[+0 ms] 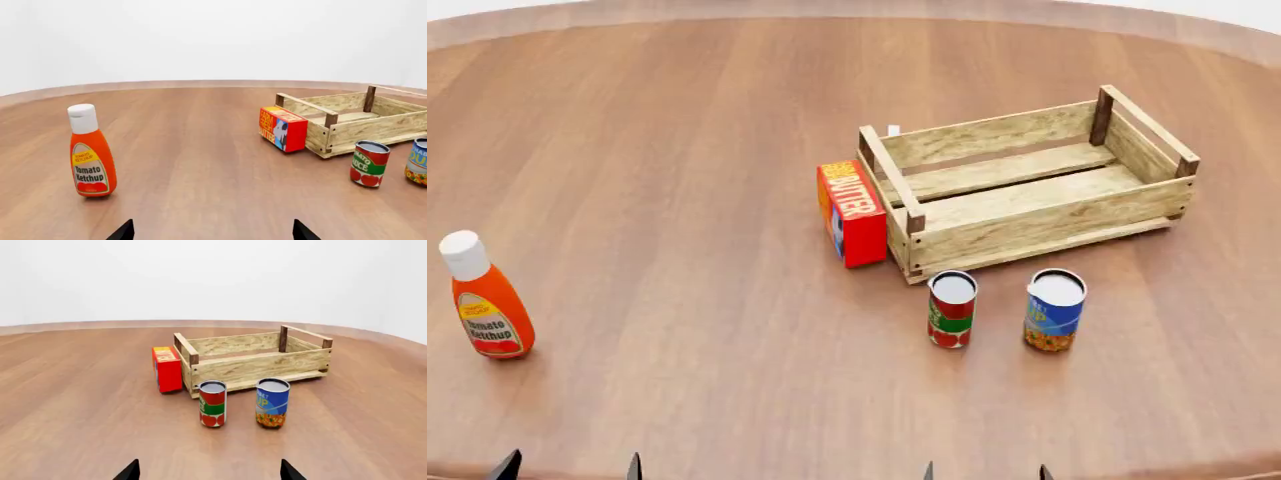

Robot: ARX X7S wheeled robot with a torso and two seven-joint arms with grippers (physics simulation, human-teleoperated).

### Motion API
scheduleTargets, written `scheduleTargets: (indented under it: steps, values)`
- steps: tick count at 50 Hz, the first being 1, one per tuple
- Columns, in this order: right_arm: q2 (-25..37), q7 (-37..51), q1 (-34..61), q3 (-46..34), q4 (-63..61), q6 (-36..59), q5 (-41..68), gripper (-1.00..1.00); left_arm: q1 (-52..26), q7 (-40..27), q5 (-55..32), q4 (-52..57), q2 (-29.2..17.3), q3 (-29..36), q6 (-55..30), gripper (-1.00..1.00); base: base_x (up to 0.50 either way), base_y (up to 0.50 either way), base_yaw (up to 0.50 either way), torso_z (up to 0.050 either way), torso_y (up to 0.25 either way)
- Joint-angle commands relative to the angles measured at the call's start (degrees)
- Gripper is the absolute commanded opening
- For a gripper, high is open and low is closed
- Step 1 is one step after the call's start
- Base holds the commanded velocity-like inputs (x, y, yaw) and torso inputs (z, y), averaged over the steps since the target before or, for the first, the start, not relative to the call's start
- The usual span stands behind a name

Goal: Pick up the tomato sauce, and put it in the wooden tray.

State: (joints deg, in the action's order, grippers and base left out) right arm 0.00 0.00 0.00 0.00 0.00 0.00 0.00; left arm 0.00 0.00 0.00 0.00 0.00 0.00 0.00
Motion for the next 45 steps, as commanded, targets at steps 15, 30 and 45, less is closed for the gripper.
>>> scheduleTargets:
  steps: [15, 30, 45]
  values:
    - [3.3, 4.37, -1.4, -3.92, -2.07, -0.22, 1.89, 1.0, 0.19, -3.17, -3.05, 0.14, -2.96, 3.37, 0.12, 1.0, 0.0, 0.0, 0.0, 0.0, 0.0]
    - [4.52, 5.69, -1.39, -5.44, -2.73, 0.36, 3.0, 1.0, -0.07, -4.85, -4.1, 0.13, -4.22, 4.78, 0.27, 1.0, 0.0, 0.0, 0.0, 0.0, 0.0]
    - [5.6, 6.12, -1.0, -6.77, -2.49, 0.42, 4.38, 1.0, 0.0, -6.06, -5.01, 0.81, -5.14, 5.93, -0.19, 1.0, 0.1, 0.0, 0.0, 0.0, 0.0]
